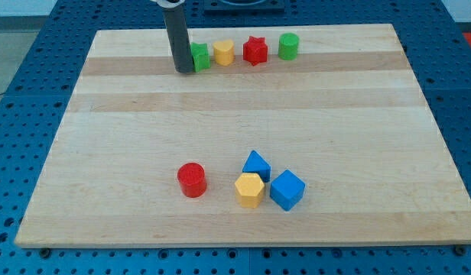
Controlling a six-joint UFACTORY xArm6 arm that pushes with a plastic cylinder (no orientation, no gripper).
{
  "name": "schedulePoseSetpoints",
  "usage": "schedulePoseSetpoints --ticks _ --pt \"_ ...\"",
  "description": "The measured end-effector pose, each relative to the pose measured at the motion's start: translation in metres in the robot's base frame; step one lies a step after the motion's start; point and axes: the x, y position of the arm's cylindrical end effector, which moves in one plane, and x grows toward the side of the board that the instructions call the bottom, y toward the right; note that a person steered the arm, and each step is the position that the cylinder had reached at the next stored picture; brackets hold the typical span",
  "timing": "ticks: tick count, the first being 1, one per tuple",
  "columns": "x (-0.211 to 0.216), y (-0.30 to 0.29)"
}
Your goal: Place the red circle diagonal to the green star
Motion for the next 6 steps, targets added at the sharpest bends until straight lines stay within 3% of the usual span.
schedulePoseSetpoints --ticks 1,3,4,6 --pt "0.016 0.009" --pt "0.004 0.020" --pt "0.045 0.020" --pt "0.208 -0.029"
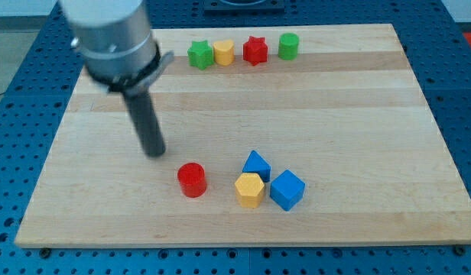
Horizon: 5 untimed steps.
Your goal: Place the red circle diagonal to the green star
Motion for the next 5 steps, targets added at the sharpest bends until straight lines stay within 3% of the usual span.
schedulePoseSetpoints --ticks 1,2,3,5 --pt "0.071 0.021" --pt "0.085 0.082" --pt "0.051 0.085" --pt "-0.039 -0.025"
